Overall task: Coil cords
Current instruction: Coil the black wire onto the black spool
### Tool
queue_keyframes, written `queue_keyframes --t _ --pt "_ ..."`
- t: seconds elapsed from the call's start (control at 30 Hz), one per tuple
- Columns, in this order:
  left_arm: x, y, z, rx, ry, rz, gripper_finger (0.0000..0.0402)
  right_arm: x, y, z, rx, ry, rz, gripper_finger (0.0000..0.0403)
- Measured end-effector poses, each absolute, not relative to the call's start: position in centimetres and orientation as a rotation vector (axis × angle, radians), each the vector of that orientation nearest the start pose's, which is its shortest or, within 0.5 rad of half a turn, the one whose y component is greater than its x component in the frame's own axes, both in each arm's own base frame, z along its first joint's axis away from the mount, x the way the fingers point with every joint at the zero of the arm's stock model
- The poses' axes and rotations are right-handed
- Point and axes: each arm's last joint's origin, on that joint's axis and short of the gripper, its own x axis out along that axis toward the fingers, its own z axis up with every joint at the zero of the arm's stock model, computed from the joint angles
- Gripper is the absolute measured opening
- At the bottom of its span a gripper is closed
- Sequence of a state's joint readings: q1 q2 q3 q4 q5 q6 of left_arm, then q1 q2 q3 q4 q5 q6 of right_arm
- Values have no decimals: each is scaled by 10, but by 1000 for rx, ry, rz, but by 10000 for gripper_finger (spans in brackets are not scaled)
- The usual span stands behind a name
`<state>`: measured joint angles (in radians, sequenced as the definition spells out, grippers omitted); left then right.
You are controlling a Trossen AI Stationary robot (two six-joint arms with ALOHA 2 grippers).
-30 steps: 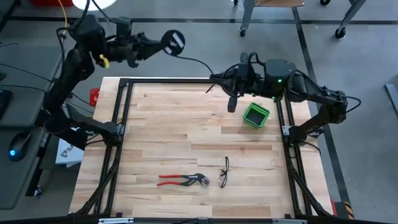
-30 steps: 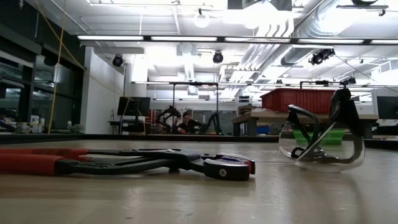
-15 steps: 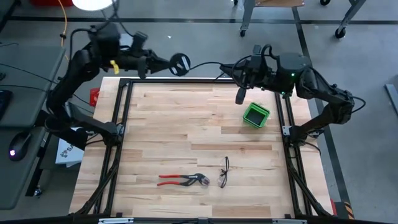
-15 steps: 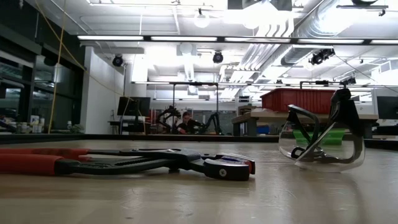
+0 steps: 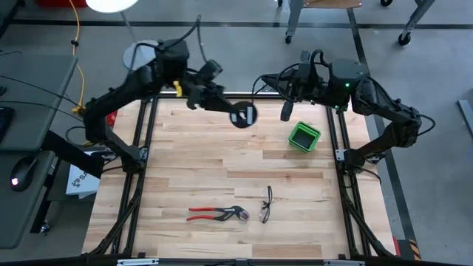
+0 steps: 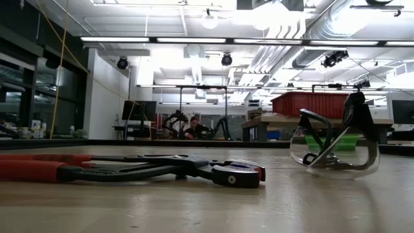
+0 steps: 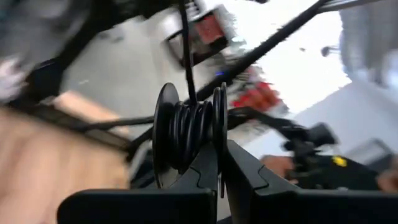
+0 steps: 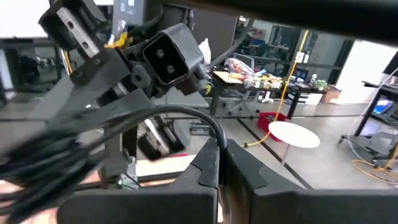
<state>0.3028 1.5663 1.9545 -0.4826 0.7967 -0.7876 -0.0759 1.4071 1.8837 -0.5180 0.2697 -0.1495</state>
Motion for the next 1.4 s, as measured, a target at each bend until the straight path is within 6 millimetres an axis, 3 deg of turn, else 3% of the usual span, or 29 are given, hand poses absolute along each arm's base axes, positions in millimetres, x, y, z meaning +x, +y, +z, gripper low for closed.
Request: queue_keyframes --t 0.3,0.57,1.1,1.4 --pt "351 78 515 -863 32 -683 1 266 -29 526 -83 36 -255 0" --pt "369 85 513 -850 -154 -703 1 274 -26 523 -22 24 -111 0" --pt "359 105 525 -631 -470 -471 1 280 -23 524 27 0 -17 0" --pt "347 113 531 -527 -474 -467 1 280 -23 523 46 9 -24 30"
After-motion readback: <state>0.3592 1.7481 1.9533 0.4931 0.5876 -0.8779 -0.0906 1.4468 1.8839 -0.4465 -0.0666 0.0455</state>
